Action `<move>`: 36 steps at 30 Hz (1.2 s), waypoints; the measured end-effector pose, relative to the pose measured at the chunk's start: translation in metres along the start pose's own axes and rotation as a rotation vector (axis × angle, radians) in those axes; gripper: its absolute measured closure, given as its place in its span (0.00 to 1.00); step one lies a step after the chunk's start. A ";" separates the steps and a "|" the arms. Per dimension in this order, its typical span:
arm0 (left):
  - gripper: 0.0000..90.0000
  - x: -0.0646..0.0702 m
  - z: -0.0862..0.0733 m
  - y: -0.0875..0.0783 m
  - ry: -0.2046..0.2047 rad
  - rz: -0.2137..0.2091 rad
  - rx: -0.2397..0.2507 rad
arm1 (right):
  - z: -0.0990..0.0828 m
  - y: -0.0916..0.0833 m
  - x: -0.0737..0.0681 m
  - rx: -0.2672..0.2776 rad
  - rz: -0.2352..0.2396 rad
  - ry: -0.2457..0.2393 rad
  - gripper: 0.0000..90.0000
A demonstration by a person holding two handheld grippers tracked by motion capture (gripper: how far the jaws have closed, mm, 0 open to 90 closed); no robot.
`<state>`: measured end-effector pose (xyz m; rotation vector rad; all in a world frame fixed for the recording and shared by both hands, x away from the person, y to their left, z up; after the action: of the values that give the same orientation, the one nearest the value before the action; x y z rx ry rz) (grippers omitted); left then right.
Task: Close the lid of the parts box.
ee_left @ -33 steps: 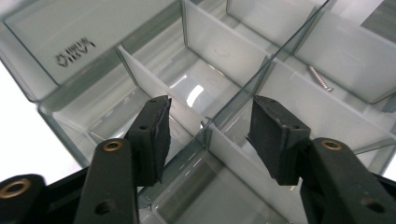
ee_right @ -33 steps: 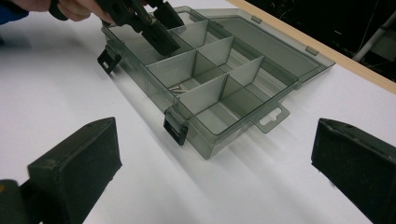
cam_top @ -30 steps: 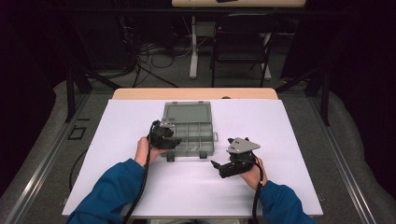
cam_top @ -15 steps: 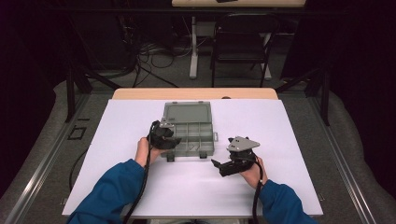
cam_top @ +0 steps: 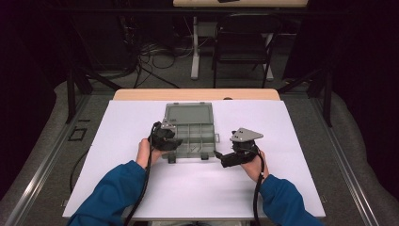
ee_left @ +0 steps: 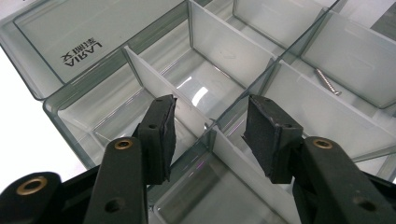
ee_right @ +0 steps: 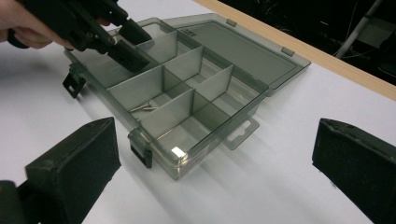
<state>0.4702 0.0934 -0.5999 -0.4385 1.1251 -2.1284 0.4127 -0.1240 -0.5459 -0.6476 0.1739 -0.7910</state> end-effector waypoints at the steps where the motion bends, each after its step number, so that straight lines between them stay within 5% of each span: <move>1: 0.59 0.000 0.000 0.000 0.000 0.000 0.001 | 0.003 0.000 0.003 0.007 -0.004 0.005 0.00; 20: 0.59 0.001 0.000 0.000 0.006 0.006 0.000 | 0.036 0.023 0.029 0.020 0.014 -0.001 0.00; 36: 0.59 0.001 0.000 0.000 0.012 0.017 -0.004 | 0.049 0.042 0.044 -0.044 0.033 0.002 0.00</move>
<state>0.4697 0.0924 -0.6001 -0.4161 1.1359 -2.1171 0.4876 -0.1101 -0.5278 -0.6844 0.2036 -0.7580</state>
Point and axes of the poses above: each handheld gripper's, and its own axes: y roughly forward along the jaws, z roughly out of its top, x roughly to its right, the point moved 8 cm from there along y, roughly forward along the jaws, and after that the axes turned 8 degrees about -x, right-handed, at the moved point
